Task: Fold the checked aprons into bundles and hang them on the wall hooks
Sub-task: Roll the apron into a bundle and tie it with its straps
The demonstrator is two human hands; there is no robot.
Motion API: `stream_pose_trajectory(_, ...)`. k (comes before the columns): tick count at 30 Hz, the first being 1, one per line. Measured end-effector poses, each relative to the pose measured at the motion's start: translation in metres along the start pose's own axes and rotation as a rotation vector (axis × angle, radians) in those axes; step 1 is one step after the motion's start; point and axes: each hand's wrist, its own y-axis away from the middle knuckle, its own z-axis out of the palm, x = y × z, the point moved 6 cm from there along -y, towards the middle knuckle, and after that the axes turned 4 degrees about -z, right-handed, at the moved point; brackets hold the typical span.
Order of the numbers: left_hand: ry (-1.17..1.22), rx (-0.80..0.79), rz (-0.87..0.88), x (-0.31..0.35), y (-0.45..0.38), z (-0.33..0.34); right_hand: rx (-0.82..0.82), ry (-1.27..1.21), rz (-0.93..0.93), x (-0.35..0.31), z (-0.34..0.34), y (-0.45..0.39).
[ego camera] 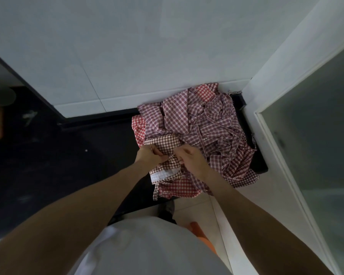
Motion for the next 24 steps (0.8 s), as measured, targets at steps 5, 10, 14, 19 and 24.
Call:
stream_pose_trajectory(5,-0.117,0.062,0.195,0.007,0.011,0.002,0.192,-0.678,0.184,0.013,-0.004,-0.007)
stream_pose_trajectory(10,-0.157,0.140,0.402,0.007,0.022,-0.006,0.361,-0.791,0.262,0.031,-0.011,-0.013)
stream_pose_trajectory(14,-0.278,0.156,0.570,0.008,0.026,-0.008,0.409,-0.767,0.303,0.030,-0.018,-0.018)
stream_pose_trajectory(19,-0.264,0.189,0.658,0.005,0.033,-0.015,0.458,-0.727,0.329,0.030,-0.039,-0.020)
stream_pose_trajectory(24,-0.204,0.179,0.622,0.004,0.034,-0.021,0.421,-0.676,0.328,0.030,-0.040,-0.018)
